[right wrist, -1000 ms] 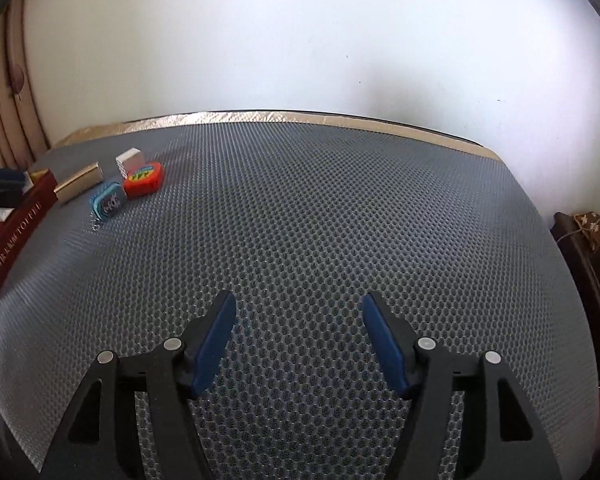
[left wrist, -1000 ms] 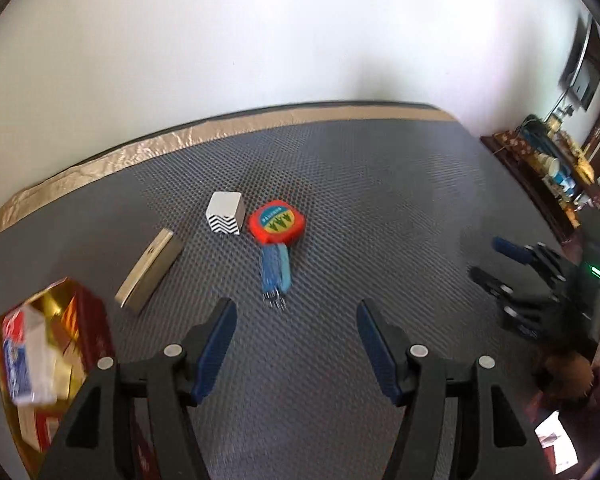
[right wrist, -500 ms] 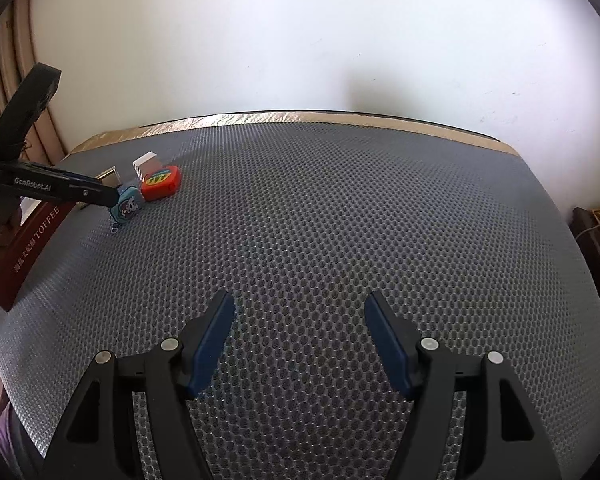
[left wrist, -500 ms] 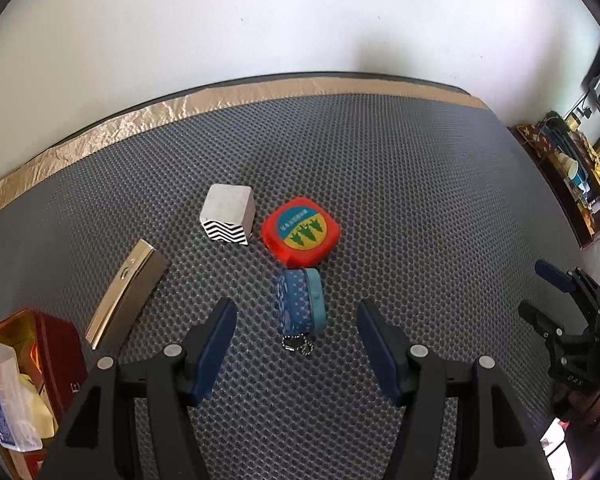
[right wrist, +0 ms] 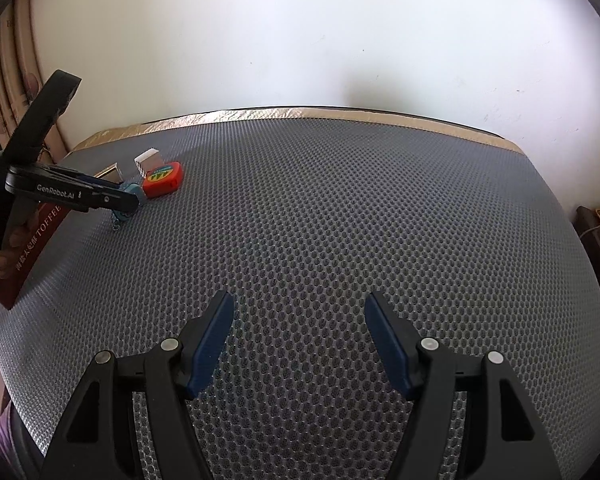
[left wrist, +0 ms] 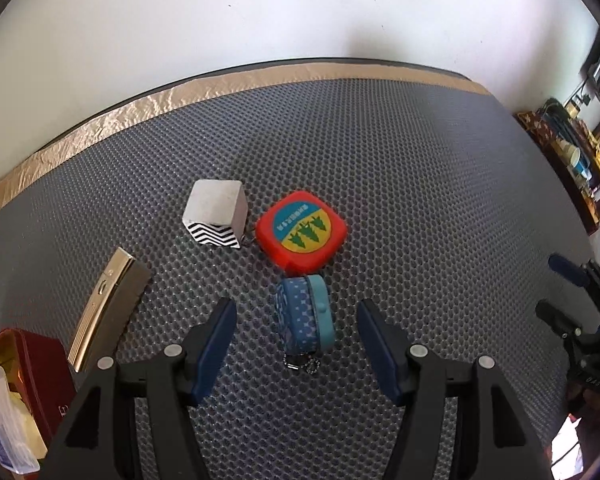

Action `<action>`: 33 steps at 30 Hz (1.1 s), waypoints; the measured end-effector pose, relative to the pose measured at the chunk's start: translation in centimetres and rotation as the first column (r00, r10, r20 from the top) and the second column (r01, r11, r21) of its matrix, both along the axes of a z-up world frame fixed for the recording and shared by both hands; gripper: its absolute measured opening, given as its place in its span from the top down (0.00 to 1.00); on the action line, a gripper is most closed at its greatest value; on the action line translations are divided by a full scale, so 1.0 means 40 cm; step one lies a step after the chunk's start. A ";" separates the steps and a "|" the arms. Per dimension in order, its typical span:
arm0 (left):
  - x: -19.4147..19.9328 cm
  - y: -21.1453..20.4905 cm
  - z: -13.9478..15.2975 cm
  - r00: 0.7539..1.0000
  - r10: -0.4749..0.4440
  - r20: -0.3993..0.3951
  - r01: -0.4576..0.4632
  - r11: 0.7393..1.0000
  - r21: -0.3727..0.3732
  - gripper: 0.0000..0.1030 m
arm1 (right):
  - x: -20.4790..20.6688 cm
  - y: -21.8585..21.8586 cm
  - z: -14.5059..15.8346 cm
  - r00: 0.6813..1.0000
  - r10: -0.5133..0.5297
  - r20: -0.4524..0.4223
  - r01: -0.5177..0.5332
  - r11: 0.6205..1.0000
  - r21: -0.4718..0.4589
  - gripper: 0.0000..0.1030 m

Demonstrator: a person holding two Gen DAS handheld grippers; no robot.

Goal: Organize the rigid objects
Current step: 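Reach to the blue keychain case and grasp it with the left tool, then lower the blue keychain case into the tin and open the left tool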

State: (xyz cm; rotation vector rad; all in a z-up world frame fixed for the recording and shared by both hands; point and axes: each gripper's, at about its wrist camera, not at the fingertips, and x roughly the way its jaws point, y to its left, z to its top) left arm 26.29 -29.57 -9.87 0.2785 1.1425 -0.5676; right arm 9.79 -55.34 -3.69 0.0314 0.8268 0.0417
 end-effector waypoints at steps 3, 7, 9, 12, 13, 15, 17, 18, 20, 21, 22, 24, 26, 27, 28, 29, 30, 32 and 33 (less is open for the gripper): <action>0.002 -0.009 -0.022 0.999 -0.013 -0.036 0.014 1.000 0.013 0.79 | -0.006 -0.006 0.003 1.000 -0.004 -0.001 0.004 1.000 -0.001 0.36; -0.022 -0.014 -0.015 1.000 -0.021 0.021 0.020 0.999 0.034 0.79 | -0.004 -0.007 0.002 1.000 -0.009 -0.002 0.009 1.000 -0.002 0.36; -0.042 -0.010 -0.003 1.000 -0.012 0.025 0.012 1.000 0.016 0.79 | -0.003 -0.006 0.000 1.000 -0.010 -0.004 0.010 1.000 -0.003 0.36; -0.108 0.013 0.048 0.999 0.005 0.053 -0.003 1.000 -0.025 0.79 | 0.002 -0.006 -0.002 1.000 -0.014 -0.007 0.013 1.000 -0.004 0.36; -0.137 0.027 0.070 0.999 0.011 0.052 -0.009 0.999 -0.046 0.79 | 0.002 -0.005 -0.002 1.000 -0.015 -0.008 0.014 1.000 -0.005 0.36; -0.190 0.051 0.111 0.997 0.026 0.077 -0.022 0.998 -0.060 0.79 | 0.003 -0.003 -0.003 1.000 -0.015 -0.007 0.015 1.000 -0.006 0.36; -0.248 0.105 0.156 0.993 0.049 0.107 -0.042 0.997 -0.064 0.79 | 0.009 0.001 -0.005 1.000 -0.015 -0.009 0.015 1.000 -0.009 0.36; -0.274 0.134 0.176 0.990 0.066 0.121 -0.059 0.996 -0.061 0.79 | 0.012 0.003 -0.006 1.000 -0.015 -0.012 0.015 1.000 -0.012 0.36; -0.327 0.218 0.216 0.980 0.117 0.161 -0.111 0.993 -0.046 0.79 | 0.015 0.006 -0.008 1.000 -0.015 -0.017 0.015 1.000 -0.018 0.36; -0.343 0.251 0.230 0.975 0.140 0.170 -0.135 0.990 -0.040 0.79 | 0.017 0.007 -0.010 1.000 -0.015 -0.020 0.015 1.000 -0.024 0.36; -0.359 0.293 0.241 0.970 0.168 0.177 -0.165 0.986 -0.031 0.79 | 0.020 0.009 -0.011 1.000 -0.016 -0.022 0.015 0.999 -0.028 0.36; -0.389 0.388 0.250 0.951 0.226 0.211 -0.236 0.972 0.022 0.79 | 0.022 0.014 -0.013 1.000 -0.016 -0.026 0.015 0.999 -0.038 0.36; -0.392 0.469 0.242 0.938 0.267 0.221 -0.287 0.955 0.067 0.79 | 0.025 0.019 -0.016 0.999 -0.017 -0.031 0.015 0.999 -0.048 0.36; -0.385 0.516 0.232 0.930 0.294 0.218 -0.318 0.944 0.082 0.79 | 0.026 0.021 -0.017 0.999 -0.018 -0.034 0.016 0.998 -0.054 0.36; -0.377 0.555 0.223 0.926 0.309 0.218 -0.333 0.939 0.087 0.79 | 0.028 0.024 -0.019 0.999 -0.019 -0.037 0.017 0.998 -0.061 0.36; -0.366 0.589 0.206 0.922 0.324 0.213 -0.350 0.931 0.101 0.79 | 0.030 0.026 -0.020 0.999 -0.020 -0.041 0.017 0.998 -0.067 0.36; -0.358 0.612 0.194 0.919 0.336 0.207 -0.364 0.924 0.116 0.79 | 0.030 0.027 -0.022 0.999 -0.020 -0.043 0.017 0.997 -0.072 0.36; -0.342 0.657 0.161 0.915 0.358 0.187 -0.383 0.915 0.125 0.79 | 0.033 0.031 -0.024 0.999 -0.023 -0.049 0.019 0.996 -0.083 0.36; -0.346 0.666 0.152 0.914 0.361 0.188 -0.387 0.913 0.131 0.79 | 0.034 0.031 -0.025 0.998 -0.024 -0.052 0.019 0.996 -0.087 0.36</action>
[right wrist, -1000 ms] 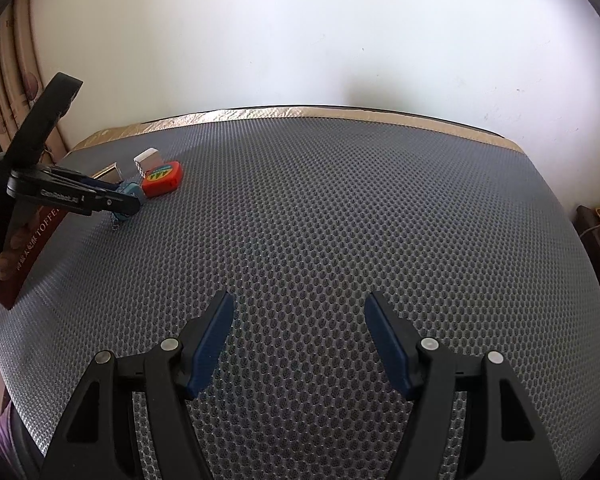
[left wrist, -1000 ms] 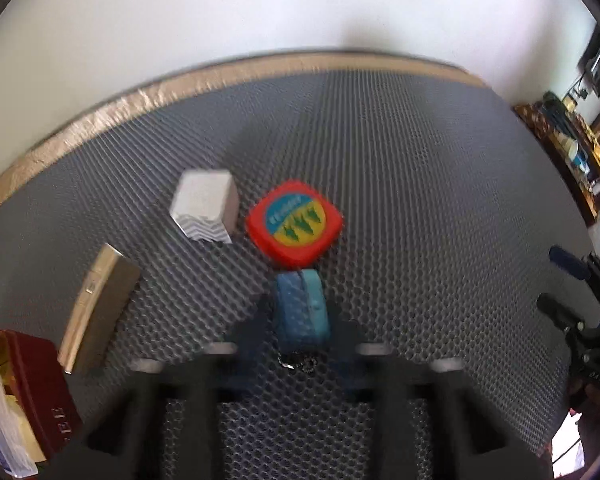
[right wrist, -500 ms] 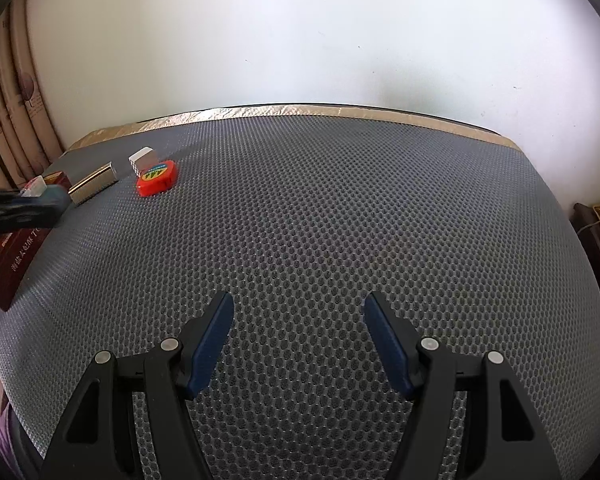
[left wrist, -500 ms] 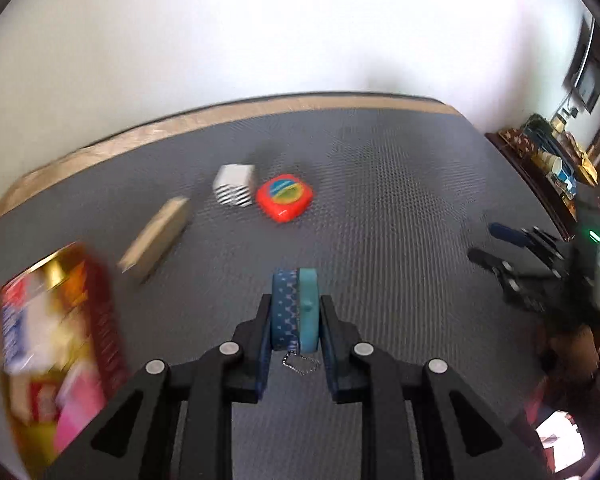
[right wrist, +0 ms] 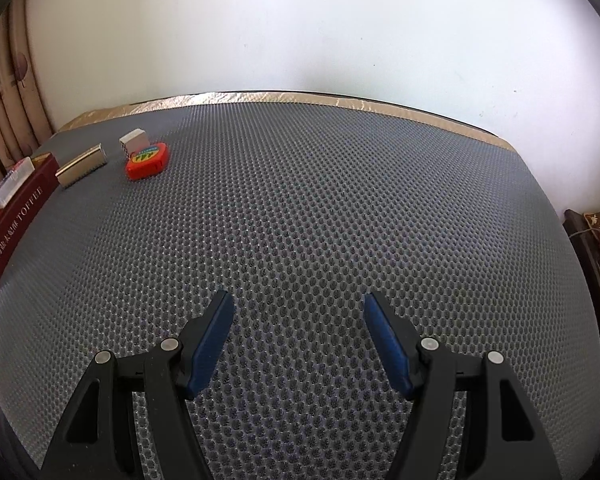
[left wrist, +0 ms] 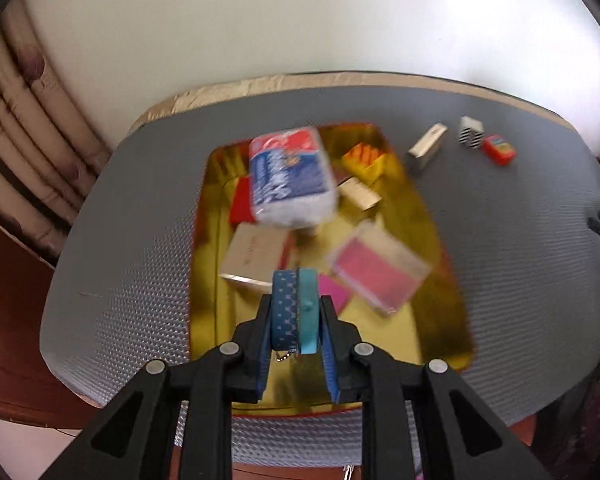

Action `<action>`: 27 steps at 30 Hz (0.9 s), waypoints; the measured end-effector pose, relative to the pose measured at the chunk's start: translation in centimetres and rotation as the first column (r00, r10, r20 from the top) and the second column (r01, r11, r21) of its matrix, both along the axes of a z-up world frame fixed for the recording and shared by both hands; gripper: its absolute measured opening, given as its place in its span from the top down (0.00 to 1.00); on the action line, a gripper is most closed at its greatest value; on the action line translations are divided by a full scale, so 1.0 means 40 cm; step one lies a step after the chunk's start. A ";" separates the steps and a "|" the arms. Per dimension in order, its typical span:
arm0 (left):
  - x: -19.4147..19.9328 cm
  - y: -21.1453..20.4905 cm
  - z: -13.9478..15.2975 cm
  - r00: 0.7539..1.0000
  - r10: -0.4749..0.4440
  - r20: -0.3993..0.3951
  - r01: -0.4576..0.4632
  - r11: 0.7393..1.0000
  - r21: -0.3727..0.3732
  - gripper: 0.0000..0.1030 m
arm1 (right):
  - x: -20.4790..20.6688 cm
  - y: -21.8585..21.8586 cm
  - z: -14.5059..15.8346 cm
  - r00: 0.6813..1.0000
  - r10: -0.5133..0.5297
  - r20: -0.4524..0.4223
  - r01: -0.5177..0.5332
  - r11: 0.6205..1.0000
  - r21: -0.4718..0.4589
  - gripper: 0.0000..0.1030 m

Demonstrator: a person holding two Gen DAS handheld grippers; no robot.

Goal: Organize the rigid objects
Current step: 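Lower the blue keychain case into the tin and open the left tool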

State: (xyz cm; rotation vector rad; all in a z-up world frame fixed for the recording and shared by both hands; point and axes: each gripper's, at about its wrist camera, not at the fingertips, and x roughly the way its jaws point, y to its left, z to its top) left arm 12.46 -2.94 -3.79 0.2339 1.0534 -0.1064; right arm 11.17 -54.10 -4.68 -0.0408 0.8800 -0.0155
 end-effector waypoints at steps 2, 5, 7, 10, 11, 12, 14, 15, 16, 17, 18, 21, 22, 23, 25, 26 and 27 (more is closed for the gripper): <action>0.001 0.027 -0.029 1.000 0.010 -0.013 -0.010 1.000 0.025 0.79 | 0.003 0.002 -0.002 1.000 -0.002 -0.007 0.002 1.000 -0.008 0.36; 0.008 0.050 -0.051 1.000 0.018 -0.026 -0.018 1.000 0.011 0.79 | 0.008 0.009 -0.007 1.000 0.002 -0.019 -0.002 1.000 -0.019 0.36; 0.013 0.052 -0.059 0.999 0.021 -0.027 -0.020 1.000 0.010 0.79 | 0.009 0.012 -0.009 1.000 0.003 -0.023 -0.004 1.000 -0.025 0.36; 0.017 0.054 -0.077 0.999 0.023 -0.039 -0.023 1.000 0.002 0.79 | 0.010 0.015 -0.009 1.000 0.003 -0.024 -0.003 1.000 -0.027 0.36; 0.019 0.056 -0.081 0.999 0.027 -0.043 -0.027 1.000 0.000 0.79 | 0.012 0.019 -0.011 1.000 0.003 -0.024 -0.004 1.000 -0.027 0.36; 0.019 0.059 -0.085 0.999 0.031 -0.044 -0.031 1.000 0.002 0.79 | 0.012 0.020 -0.011 1.000 0.003 -0.025 -0.004 1.000 -0.028 0.36; 0.016 0.064 -0.085 0.999 0.036 -0.032 -0.036 0.999 0.010 0.79 | 0.010 0.020 -0.012 1.000 0.003 -0.025 -0.003 1.000 -0.028 0.36; 0.015 0.065 -0.084 0.999 0.041 -0.027 -0.040 0.999 0.019 0.79 | 0.010 0.020 -0.012 1.000 0.003 -0.024 -0.003 1.000 -0.028 0.36; 0.017 0.069 -0.085 0.999 0.041 -0.025 -0.041 0.999 0.023 0.79 | 0.010 0.021 -0.012 1.000 0.003 -0.024 -0.003 1.000 -0.028 0.36; 0.016 0.071 -0.083 0.999 0.042 -0.021 -0.041 0.999 0.026 0.77 | 0.010 0.020 -0.012 1.000 0.002 -0.024 -0.003 1.000 -0.028 0.36; 0.016 0.070 -0.080 0.999 0.041 -0.016 -0.040 0.999 0.031 0.75 | 0.010 0.020 -0.012 1.000 0.002 -0.025 -0.003 1.000 -0.028 0.36; 0.011 0.069 -0.069 0.999 0.039 -0.004 -0.039 0.999 0.033 0.70 | 0.010 0.019 -0.012 1.000 0.002 -0.024 -0.003 1.000 -0.028 0.36; 0.009 0.070 -0.064 0.999 0.043 -0.003 -0.043 0.999 0.031 0.70 | 0.010 0.019 -0.012 1.000 0.002 -0.024 -0.003 1.000 -0.028 0.36; 0.006 0.071 -0.056 0.999 0.051 0.001 -0.051 0.998 0.028 0.70 | 0.010 0.019 -0.012 1.000 0.002 -0.024 -0.003 1.000 -0.028 0.36; -0.013 0.070 -0.021 0.997 0.074 0.029 -0.074 0.997 -0.015 0.70 | 0.010 0.020 -0.012 1.000 0.002 -0.024 -0.003 1.000 -0.029 0.36; -0.025 0.068 -0.003 0.996 0.077 0.042 -0.075 0.996 -0.044 0.69 | 0.011 0.020 -0.012 1.000 0.002 -0.024 -0.003 1.000 -0.028 0.36; -0.042 0.061 0.019 0.995 0.079 0.059 -0.075 0.994 -0.082 0.69 | 0.010 0.019 -0.012 1.000 0.003 -0.025 -0.003 1.000 -0.028 0.36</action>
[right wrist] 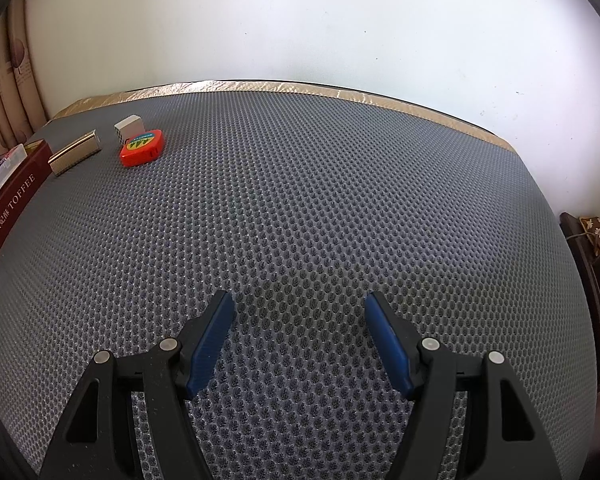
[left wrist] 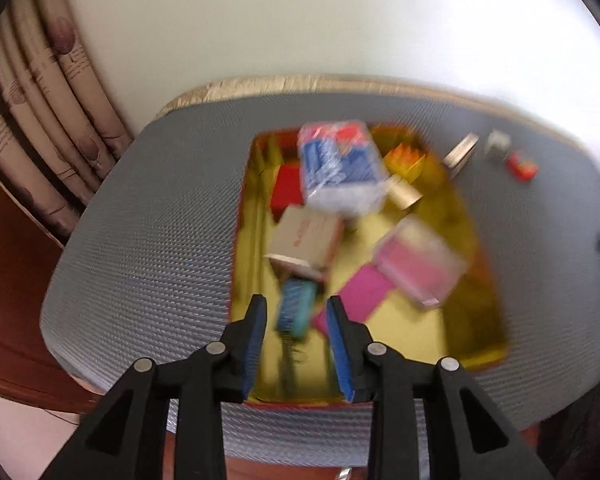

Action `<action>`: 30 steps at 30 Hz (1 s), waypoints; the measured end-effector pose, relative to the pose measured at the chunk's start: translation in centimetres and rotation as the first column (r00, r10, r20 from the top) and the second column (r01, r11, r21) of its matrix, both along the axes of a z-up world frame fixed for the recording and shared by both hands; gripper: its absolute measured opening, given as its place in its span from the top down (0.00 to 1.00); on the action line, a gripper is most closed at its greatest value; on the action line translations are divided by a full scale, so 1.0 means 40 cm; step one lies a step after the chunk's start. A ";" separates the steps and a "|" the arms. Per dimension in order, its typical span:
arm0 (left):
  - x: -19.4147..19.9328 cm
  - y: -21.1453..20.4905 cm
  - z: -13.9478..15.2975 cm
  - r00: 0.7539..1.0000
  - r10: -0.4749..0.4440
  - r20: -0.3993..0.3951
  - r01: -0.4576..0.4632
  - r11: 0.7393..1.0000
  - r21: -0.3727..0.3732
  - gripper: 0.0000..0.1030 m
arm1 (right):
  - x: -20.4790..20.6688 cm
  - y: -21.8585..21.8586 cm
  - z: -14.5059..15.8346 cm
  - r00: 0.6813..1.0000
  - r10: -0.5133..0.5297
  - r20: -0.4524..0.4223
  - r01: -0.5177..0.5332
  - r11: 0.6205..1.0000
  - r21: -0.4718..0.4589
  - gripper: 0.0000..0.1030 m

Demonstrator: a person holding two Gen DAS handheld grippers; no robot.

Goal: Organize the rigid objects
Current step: 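Reach to the red-yellow tape measure and grasp it with the right tool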

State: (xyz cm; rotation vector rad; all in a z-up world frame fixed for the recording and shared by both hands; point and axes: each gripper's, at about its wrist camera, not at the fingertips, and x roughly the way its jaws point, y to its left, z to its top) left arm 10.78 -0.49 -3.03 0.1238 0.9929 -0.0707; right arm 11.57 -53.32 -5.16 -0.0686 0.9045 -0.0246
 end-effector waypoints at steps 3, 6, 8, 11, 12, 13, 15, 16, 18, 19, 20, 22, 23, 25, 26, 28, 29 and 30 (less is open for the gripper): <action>-0.065 -0.041 0.065 0.997 -0.005 0.071 0.013 0.993 -0.114 0.61 | 0.004 0.004 -0.001 1.000 0.005 -0.001 -0.005 1.000 0.004 0.36; -0.131 -0.113 0.103 0.993 -0.036 0.114 0.060 0.976 -0.210 0.49 | 0.007 0.022 0.004 0.999 0.039 -0.002 -0.039 0.999 0.001 0.36; -0.169 -0.176 0.110 0.988 -0.075 0.134 0.107 0.962 -0.249 0.47 | 0.015 0.053 0.017 0.996 0.089 -0.005 -0.089 0.996 0.030 0.36; -0.193 -0.269 0.095 0.984 -0.129 0.122 0.158 0.948 -0.277 0.47 | 0.045 0.132 0.052 0.982 0.190 0.015 -0.191 0.981 0.022 0.36; -0.197 -0.293 0.086 0.982 -0.147 0.122 0.176 0.943 -0.281 0.47 | 0.065 0.162 0.064 0.975 0.223 0.019 -0.223 0.975 0.014 0.36; -0.201 -0.323 0.069 0.980 -0.160 0.118 0.185 0.948 -0.258 0.47 | 0.088 0.187 0.073 0.973 0.231 0.024 -0.231 0.973 0.012 0.36; -0.207 -0.361 0.044 0.978 -0.179 0.109 0.199 0.958 -0.209 0.47 | 0.151 0.228 0.090 0.965 0.263 0.022 -0.264 0.964 0.043 0.36; -0.206 -0.376 0.027 0.977 -0.193 0.092 0.207 0.959 -0.195 0.47 | 0.179 0.245 0.093 0.962 0.272 0.017 -0.272 0.961 0.048 0.36; -0.214 -0.383 0.008 0.979 -0.188 0.082 0.201 0.960 -0.194 0.47 | 0.236 0.282 0.084 0.959 0.284 0.005 -0.284 0.958 0.028 0.36; -0.211 -0.382 0.001 0.979 -0.187 0.079 0.199 0.958 -0.205 0.47 | 0.259 0.292 0.077 0.957 0.289 -0.003 -0.289 0.957 0.027 0.36; -0.213 -0.379 -0.005 0.980 -0.186 0.075 0.197 0.957 -0.213 0.47 | 0.282 0.303 0.068 0.956 0.293 -0.011 -0.292 0.956 0.029 0.36; -0.207 -0.371 -0.018 0.981 -0.186 0.059 0.195 0.951 -0.239 0.47 | 0.320 0.319 0.049 0.954 0.299 -0.032 -0.298 0.954 0.036 0.36; -0.210 -0.370 -0.023 0.981 -0.184 0.054 0.191 0.950 -0.245 0.47 | 0.335 0.331 0.038 0.953 0.301 -0.040 -0.300 0.953 0.036 0.36; -0.207 -0.372 -0.035 0.981 -0.191 0.040 0.195 0.950 -0.245 0.47 | 0.363 0.349 0.018 0.950 0.307 -0.059 -0.305 0.952 0.032 0.37; -0.205 -0.371 -0.039 0.980 -0.195 0.034 0.198 0.949 -0.247 0.47 | 0.370 0.353 0.012 0.949 0.310 -0.065 -0.308 0.951 0.035 0.38; -0.201 -0.372 -0.048 0.979 -0.202 0.017 0.200 0.947 -0.251 0.47 | 0.385 0.360 0.001 0.947 0.315 -0.070 -0.313 0.949 0.032 0.38; -0.200 -0.373 -0.051 0.979 -0.205 0.010 0.200 0.946 -0.255 0.47 | 0.393 0.363 -0.003 0.946 0.315 -0.073 -0.314 0.949 0.029 0.38; -0.199 -0.372 -0.053 0.978 -0.207 0.006 0.201 0.944 -0.262 0.47 | 0.403 0.364 -0.010 0.946 0.315 -0.083 -0.313 0.949 0.031 0.38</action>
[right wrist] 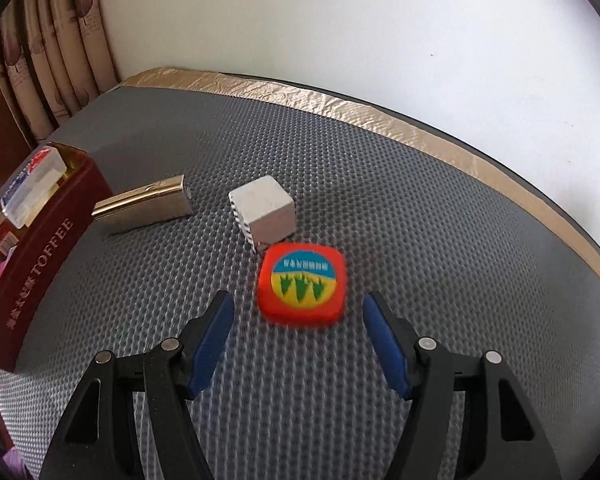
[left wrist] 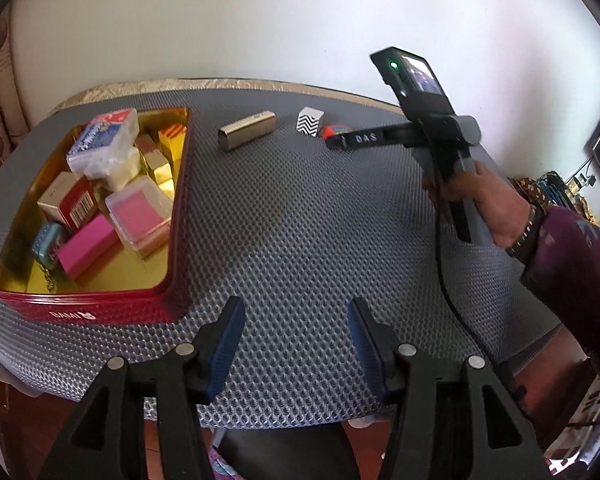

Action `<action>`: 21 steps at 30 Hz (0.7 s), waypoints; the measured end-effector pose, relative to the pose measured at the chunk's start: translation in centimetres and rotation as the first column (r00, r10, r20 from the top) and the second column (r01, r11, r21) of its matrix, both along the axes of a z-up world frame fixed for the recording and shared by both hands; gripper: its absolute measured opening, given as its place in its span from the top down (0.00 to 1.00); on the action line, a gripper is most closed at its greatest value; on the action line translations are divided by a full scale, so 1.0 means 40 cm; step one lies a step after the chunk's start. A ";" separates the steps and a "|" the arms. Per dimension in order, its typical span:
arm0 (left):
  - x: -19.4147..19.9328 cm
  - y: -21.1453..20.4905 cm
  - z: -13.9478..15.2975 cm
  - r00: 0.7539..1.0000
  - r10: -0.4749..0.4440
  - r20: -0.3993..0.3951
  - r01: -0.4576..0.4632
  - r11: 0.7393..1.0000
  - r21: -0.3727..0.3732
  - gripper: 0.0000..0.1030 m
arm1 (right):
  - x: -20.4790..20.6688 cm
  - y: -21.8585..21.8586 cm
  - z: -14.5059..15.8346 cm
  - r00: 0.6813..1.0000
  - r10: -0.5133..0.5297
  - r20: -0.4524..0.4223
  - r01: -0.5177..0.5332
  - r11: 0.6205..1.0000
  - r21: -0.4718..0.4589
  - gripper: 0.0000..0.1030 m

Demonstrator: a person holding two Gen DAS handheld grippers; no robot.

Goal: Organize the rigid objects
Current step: 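Reach to the red-yellow tape measure and grasp it with the right tool, then carry the tape measure over the tin and open the right tool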

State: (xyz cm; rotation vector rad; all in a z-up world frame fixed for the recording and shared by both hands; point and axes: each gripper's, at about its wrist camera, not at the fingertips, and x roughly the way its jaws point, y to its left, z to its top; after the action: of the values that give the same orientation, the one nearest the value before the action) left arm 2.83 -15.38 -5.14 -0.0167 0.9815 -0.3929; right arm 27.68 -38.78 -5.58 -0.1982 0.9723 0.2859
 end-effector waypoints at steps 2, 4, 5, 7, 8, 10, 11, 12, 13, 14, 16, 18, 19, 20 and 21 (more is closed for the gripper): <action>0.001 0.001 0.000 1.000 -0.005 -0.006 0.005 1.000 -0.006 0.47 | 0.015 0.002 -0.010 1.000 -0.004 -0.009 0.004 1.000 -0.003 0.41; 0.003 0.000 -0.002 1.000 -0.004 -0.007 0.004 1.000 -0.004 0.47 | 0.027 0.000 -0.017 1.000 -0.006 -0.020 0.006 1.000 0.011 0.50; 0.005 0.000 -0.004 1.000 -0.004 -0.010 0.003 1.000 -0.005 0.47 | 0.029 -0.001 -0.017 1.000 -0.007 -0.018 0.007 1.000 0.007 0.57; 0.009 0.000 -0.010 1.000 -0.004 -0.017 0.004 1.000 -0.005 0.47 | 0.030 0.001 -0.018 1.000 -0.005 -0.022 0.004 1.000 -0.007 0.57; 0.007 0.002 -0.009 1.000 -0.002 -0.019 0.002 1.000 -0.004 0.47 | 0.028 0.002 -0.018 1.000 -0.003 -0.025 0.003 1.000 -0.012 0.58; 0.003 0.002 -0.010 1.000 0.002 -0.020 -0.002 1.000 -0.003 0.47 | 0.018 0.002 -0.016 1.000 -0.003 -0.029 0.002 1.000 -0.019 0.58; 0.002 0.006 -0.010 1.000 0.007 -0.022 -0.007 1.000 -0.006 0.47 | 0.009 0.001 -0.013 1.000 -0.006 -0.030 0.006 1.000 -0.019 0.58; 0.003 0.009 -0.009 1.000 0.010 -0.023 -0.011 1.000 -0.010 0.47 | -0.002 0.005 -0.008 0.999 -0.011 -0.030 0.011 1.000 -0.009 0.58; 0.002 0.012 -0.007 1.000 0.014 -0.025 -0.014 1.000 -0.015 0.47 | -0.014 0.003 -0.002 1.000 -0.013 -0.028 0.013 1.000 0.005 0.58; 0.001 0.017 -0.003 0.999 0.019 -0.029 -0.019 1.000 -0.020 0.47 | -0.030 -0.001 0.011 1.000 -0.013 -0.026 0.014 1.000 0.021 0.58; -0.003 0.023 0.004 0.999 0.022 -0.039 -0.023 0.999 -0.027 0.47 | -0.064 0.003 0.038 1.000 -0.007 -0.021 0.008 0.998 0.058 0.58; -0.015 0.040 0.016 0.998 0.038 -0.043 -0.040 0.998 -0.039 0.47 | -0.100 0.024 0.071 1.000 0.017 -0.018 -0.014 0.993 0.120 0.58; -0.021 0.050 0.023 0.998 0.045 -0.042 -0.047 0.998 -0.042 0.47 | -0.121 0.045 0.091 0.999 0.039 -0.006 -0.038 0.991 0.132 0.58; -0.027 0.060 0.028 0.998 0.049 -0.038 -0.051 0.998 -0.038 0.47 | -0.134 0.069 0.107 0.998 0.059 0.006 -0.059 0.989 0.138 0.58; -0.035 0.069 0.034 0.998 0.055 -0.032 -0.056 0.998 -0.028 0.47 | -0.155 0.097 0.128 0.996 0.091 0.017 -0.093 0.983 0.157 0.58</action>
State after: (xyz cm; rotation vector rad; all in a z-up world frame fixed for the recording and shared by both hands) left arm 1.43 -12.60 -3.77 -0.0766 1.0035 -0.3564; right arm 21.49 -34.90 -0.47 -0.0999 0.9275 0.4444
